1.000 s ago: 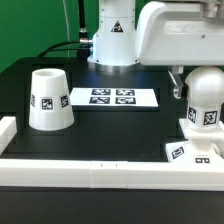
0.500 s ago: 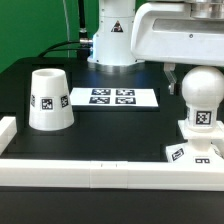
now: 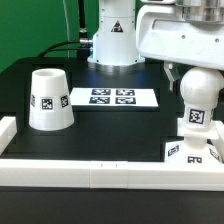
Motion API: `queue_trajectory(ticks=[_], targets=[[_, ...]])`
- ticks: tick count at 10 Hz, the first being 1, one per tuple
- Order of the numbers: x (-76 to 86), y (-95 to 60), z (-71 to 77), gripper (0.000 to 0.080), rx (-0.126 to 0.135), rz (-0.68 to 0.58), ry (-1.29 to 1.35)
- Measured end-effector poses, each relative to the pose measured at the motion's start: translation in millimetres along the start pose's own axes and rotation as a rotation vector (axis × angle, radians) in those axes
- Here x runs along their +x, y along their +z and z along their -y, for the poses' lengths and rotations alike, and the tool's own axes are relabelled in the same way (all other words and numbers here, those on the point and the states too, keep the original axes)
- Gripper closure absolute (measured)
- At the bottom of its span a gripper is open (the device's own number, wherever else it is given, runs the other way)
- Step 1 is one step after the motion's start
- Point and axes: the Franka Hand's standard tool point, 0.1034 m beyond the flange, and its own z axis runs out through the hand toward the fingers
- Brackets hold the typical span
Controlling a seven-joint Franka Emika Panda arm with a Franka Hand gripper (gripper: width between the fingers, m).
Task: Assemble lamp
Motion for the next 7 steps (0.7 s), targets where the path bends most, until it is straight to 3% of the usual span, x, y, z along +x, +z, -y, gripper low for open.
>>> queue_trajectory(ticks=[1, 4, 6, 7], targets=[[-0.1, -0.2, -0.4, 0.0223, 0.000, 0.002, 0.041], [-1.7, 0.6, 1.1, 0.0113, 0.001, 0.002, 0.027], [-16.7, -5.4, 2.7, 0.0113, -0.027, 0.025, -0.144], [-23.3, -10.1, 1.1, 0.0101, -0.022, 0.025, -0.255]])
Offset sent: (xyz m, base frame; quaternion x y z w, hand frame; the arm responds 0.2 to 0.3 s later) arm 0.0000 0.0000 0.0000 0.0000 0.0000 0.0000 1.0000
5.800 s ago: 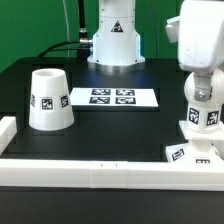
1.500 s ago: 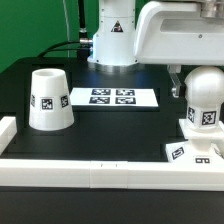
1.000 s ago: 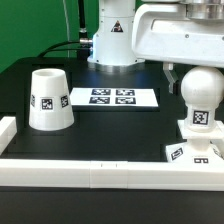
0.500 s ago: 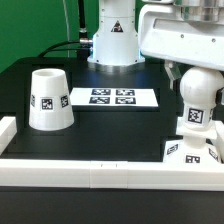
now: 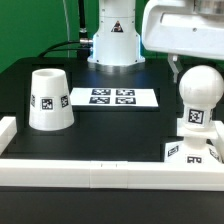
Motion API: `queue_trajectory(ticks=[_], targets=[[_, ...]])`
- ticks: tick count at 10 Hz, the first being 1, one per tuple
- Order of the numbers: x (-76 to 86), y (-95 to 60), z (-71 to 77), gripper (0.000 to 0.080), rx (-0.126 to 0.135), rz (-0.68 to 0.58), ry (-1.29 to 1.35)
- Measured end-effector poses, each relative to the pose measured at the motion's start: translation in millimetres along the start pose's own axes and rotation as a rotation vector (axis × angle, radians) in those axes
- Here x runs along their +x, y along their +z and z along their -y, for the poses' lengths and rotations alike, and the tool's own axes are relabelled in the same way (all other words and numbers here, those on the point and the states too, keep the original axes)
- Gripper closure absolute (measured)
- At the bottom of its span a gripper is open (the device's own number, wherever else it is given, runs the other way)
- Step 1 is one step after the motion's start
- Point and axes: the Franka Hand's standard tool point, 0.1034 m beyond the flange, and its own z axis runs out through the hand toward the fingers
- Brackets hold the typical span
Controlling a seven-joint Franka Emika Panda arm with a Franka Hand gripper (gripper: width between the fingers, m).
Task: Assemble lamp
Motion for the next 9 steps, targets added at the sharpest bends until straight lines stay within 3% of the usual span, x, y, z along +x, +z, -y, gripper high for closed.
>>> queue_trajectory(ticks=[1, 2, 3, 5, 9], targets=[[-6.5, -2.3, -5.5, 0.0100, -0.004, 0.005, -0.077], [-9.8, -5.5, -15.5, 0.0100, 0.013, 0.013, -0.146], [-15.0, -8.2, -34.9, 0.0100, 0.029, 0.020, -0.172], [-17.1, -8.7, -64.1, 0.0100, 0.020, 0.018, -0.142], [-19.7, -6.9, -60.1, 0.0100, 0.019, 0.020, -0.158]])
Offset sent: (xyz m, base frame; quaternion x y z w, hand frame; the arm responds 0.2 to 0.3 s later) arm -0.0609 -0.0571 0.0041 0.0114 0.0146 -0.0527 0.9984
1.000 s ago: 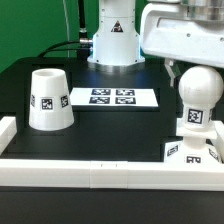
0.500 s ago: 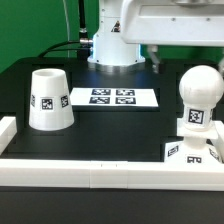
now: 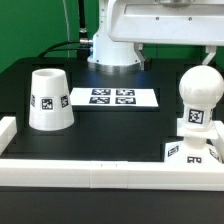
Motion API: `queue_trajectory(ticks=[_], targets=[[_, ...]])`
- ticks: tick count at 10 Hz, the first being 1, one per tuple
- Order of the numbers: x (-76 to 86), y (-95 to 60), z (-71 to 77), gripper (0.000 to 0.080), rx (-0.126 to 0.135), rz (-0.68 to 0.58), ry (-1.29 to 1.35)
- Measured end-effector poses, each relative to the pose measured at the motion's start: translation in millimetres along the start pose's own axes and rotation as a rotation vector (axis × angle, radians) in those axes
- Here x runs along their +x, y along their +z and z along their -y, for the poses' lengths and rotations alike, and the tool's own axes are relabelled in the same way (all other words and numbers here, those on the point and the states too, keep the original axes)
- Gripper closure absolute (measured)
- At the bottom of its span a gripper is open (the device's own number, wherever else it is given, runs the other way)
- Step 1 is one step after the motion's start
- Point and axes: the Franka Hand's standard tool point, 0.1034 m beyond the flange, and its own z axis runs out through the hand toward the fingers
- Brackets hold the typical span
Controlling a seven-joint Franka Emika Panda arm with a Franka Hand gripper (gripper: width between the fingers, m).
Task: Assemble lamp
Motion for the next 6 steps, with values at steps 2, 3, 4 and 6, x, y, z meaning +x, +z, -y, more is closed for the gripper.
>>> queue_trajectory(ticks=[2, 3, 4, 6], targets=[[-12.9, 2.8, -21.9, 0.0100, -0.004, -0.007, -0.136], [-27.8, 0.9, -50.3, 0.0100, -0.011, 0.002, -0.197], [-34.6, -1.4, -77.6, 0.0100, -0.013, 0.001, -0.264], [-27.2, -3.2, -124.5, 0.0100, -0.017, -0.019, -0.339]])
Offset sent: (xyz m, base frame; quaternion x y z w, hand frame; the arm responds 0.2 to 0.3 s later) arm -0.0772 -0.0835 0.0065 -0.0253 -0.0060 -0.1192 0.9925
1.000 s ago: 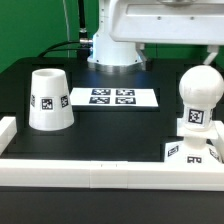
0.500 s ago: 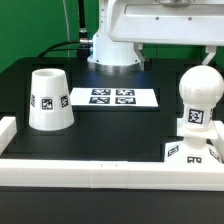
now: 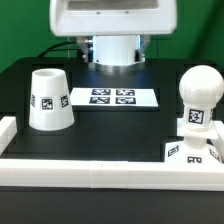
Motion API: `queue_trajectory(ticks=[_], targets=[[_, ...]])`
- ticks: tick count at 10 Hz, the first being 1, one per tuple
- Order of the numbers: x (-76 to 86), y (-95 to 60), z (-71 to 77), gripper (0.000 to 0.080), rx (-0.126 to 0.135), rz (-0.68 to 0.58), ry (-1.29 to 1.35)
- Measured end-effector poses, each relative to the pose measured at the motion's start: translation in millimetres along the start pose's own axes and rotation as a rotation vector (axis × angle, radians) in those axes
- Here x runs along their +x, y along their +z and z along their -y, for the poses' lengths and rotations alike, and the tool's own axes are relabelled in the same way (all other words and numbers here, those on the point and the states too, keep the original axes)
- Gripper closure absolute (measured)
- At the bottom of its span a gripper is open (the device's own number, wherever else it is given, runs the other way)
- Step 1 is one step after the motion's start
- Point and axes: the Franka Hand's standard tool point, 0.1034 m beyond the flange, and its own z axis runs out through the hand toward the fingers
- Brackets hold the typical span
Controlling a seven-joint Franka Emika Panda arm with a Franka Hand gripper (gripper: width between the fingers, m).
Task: Assemble lamp
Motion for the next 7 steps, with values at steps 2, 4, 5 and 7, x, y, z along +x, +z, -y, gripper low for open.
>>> queue_trajectory(ticks=[2, 4, 5, 7], targets=[[3.0, -2.9, -15.6, 0.0100, -0.003, -0.011, -0.013], [3.0, -2.4, -13.0, 0.0100, -0.003, -0.010, -0.023], [3.1, -2.3, -12.8, 0.0100, -0.003, -0.010, -0.024], [1.0, -2.1, -15.7, 0.0100, -0.003, -0.007, -0.042]])
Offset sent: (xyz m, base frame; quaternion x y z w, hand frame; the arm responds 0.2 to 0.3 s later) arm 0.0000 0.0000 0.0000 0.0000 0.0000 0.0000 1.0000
